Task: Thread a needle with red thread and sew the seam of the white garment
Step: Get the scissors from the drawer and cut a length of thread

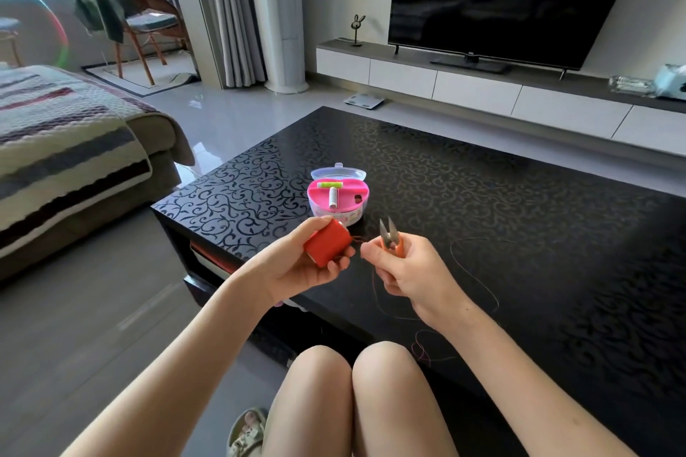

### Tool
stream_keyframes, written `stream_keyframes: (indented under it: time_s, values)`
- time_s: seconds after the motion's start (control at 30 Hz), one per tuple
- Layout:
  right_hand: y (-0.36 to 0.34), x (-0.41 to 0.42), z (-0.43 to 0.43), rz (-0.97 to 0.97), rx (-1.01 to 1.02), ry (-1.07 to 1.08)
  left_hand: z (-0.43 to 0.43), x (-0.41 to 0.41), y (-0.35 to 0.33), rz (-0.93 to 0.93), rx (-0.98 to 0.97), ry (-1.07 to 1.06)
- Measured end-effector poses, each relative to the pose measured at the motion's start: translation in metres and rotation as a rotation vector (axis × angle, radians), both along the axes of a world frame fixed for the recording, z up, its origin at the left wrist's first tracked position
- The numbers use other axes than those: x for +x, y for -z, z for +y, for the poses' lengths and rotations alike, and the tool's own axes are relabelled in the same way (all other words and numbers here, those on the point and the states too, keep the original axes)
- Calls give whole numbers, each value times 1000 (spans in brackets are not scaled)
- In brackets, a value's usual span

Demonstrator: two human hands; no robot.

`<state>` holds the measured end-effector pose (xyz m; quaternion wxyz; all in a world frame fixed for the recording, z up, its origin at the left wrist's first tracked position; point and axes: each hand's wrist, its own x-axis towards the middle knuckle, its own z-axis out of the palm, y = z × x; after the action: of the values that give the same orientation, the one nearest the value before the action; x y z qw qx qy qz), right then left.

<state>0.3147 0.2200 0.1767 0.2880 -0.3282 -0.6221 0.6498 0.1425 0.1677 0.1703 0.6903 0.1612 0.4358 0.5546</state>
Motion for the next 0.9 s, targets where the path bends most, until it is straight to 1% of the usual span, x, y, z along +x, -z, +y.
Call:
stream_keyframes:
  time_s: [0.13, 0.27, 0.4, 0.47, 0.6, 0.67, 0.8, 0.83, 0.9]
  values:
    - [-8, 12, 6, 67, -13, 28, -1, -2, 2, -128, -14, -69]
    - [-18, 26, 17, 127, -27, 64, -2, -9, 12, -208, -8, -119]
    - [-17, 37, 25, -6, 23, 99, -2, -22, 20, -391, 59, -187]
    - [-10, 40, 27, -84, 19, 122, -3, -24, 19, -415, 78, -201]
    - [8, 41, 34, -270, 8, 175, -5, -23, 12, -331, 50, -239]
    - [19, 41, 37, -317, -3, 203, -9, -20, 7, -238, 58, -203]
    - [28, 41, 42, -324, -11, 284, -9, -16, 2, 55, -28, -140]
    - [29, 41, 43, -319, -9, 297, -8, -15, 2, 95, -44, -137]
    - [31, 43, 47, -314, -15, 313, -5, -13, 4, 104, -51, -150]
